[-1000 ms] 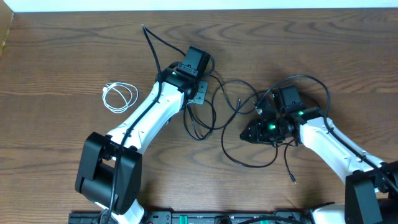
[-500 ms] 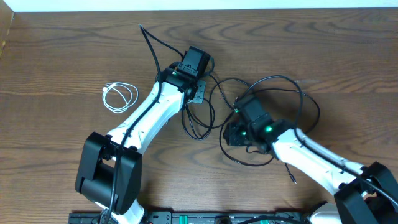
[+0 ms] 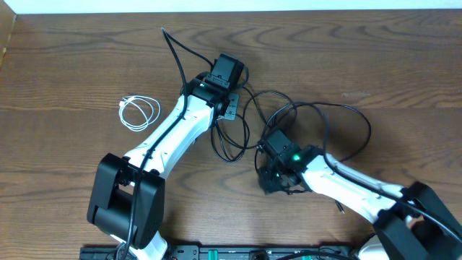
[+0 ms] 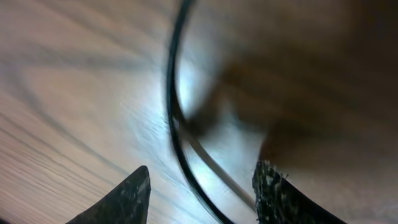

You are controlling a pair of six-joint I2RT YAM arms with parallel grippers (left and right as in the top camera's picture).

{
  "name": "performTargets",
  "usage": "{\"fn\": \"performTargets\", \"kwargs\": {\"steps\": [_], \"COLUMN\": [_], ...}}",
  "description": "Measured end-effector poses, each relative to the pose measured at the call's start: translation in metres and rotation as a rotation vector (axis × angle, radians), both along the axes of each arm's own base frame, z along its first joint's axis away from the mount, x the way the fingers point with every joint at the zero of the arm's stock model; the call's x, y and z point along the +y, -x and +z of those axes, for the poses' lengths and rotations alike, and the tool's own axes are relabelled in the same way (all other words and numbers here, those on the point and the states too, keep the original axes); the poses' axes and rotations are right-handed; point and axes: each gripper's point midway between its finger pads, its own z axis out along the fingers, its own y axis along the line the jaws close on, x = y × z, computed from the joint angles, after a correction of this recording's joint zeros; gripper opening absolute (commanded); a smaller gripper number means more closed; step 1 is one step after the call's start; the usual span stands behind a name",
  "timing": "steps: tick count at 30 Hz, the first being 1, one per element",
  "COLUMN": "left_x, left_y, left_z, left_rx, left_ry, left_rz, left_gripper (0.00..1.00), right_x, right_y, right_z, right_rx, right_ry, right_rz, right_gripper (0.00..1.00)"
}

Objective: Untangle cables

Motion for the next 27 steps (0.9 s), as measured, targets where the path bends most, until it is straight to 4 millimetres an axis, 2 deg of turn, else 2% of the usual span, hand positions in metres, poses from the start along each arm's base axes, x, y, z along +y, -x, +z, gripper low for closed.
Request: {"fn": "performTargets", "kwargs": {"steps": [6, 27], "left_x": [0.000, 0.000], "left_y": [0.000, 0.000], "left_z": [0.000, 0.000], "left_rx": [0.000, 0.000], "left_ry": [0.000, 0.000], "left_rz": [0.000, 0.000], "left_gripper": [0.07, 0.07], "right_x": [0.000, -0.015], "right_y": [0.001, 0.021], "right_z": [-0.003, -0.005], "right_rx": [0.000, 0.064], "right_ry": [0.006, 0.064], "right_rz": [0.042, 0.151], "right_gripper": [0.32, 0.31]}}
